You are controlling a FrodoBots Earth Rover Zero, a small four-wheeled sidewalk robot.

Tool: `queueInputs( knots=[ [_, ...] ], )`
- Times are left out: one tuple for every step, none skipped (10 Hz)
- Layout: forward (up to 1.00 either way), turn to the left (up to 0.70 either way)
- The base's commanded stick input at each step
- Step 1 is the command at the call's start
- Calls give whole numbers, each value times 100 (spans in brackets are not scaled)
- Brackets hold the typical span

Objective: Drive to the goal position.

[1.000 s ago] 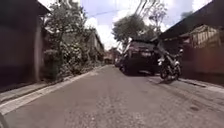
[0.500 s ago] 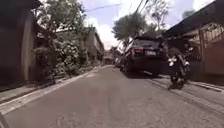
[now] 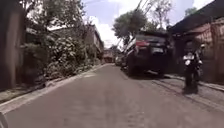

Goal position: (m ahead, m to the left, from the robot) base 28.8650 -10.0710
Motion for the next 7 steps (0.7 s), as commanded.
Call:
queueInputs(
  knots=[
    [100,0],
    [100,0],
    [100,0],
    [100,0],
    [100,0],
    [100,0],
    [100,0]
  ],
)
